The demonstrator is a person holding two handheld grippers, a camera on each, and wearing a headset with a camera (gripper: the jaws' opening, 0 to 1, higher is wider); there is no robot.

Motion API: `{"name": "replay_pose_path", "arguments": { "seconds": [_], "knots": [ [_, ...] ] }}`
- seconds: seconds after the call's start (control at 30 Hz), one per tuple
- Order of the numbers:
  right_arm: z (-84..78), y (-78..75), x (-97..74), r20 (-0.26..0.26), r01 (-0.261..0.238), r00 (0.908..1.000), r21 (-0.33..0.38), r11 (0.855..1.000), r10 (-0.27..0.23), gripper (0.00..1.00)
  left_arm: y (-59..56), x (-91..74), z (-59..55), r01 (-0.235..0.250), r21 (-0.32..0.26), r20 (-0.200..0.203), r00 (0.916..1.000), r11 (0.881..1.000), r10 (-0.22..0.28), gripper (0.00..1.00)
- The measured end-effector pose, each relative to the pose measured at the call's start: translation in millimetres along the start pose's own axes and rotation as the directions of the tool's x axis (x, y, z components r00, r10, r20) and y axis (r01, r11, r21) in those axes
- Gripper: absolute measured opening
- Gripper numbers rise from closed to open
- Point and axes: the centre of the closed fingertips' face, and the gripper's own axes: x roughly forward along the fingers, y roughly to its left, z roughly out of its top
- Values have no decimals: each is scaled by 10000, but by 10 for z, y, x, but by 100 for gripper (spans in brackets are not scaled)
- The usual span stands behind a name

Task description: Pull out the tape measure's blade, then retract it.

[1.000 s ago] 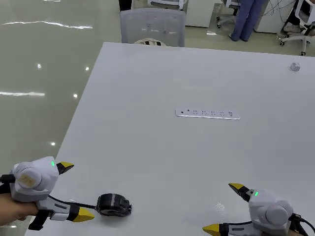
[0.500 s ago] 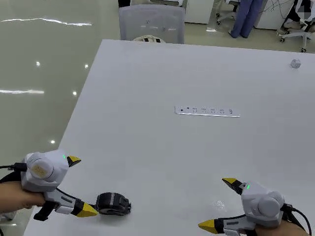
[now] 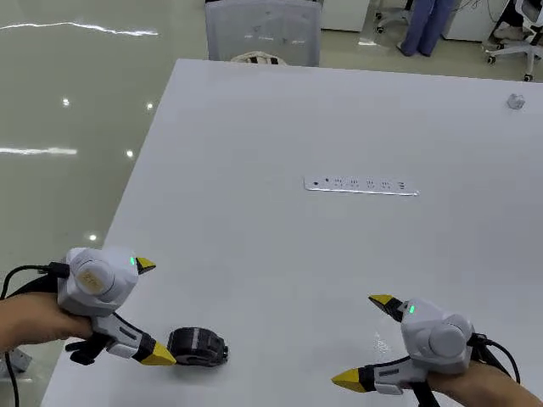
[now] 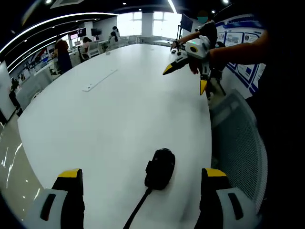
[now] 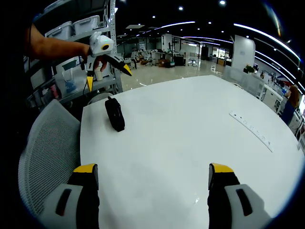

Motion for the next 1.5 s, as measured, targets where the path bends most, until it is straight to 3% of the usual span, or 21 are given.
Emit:
{"name": "replay_pose_path", "arguments": {
  "seconds": [0.27,0.63,1.2,1.5],
  "knots": [
    [75,45,93,45,-291,9996,-329,9990,293,98,24,52,41,224,413,-221,9995,9989,-215,100],
    [162,233,286,-130,-965,9953,-1186,9882,956,97,-99,182,45,757,1134,-559,9960,9907,-697,100],
    [160,462,557,-721,-1841,9821,-1666,9687,1742,94,-131,292,37,855,1376,-954,9928,9868,-727,96],
    [216,533,701,-733,-2049,9781,-1746,9631,1948,92,-191,385,-12,1050,1428,-1198,9889,9842,-881,91]
  ]
}}
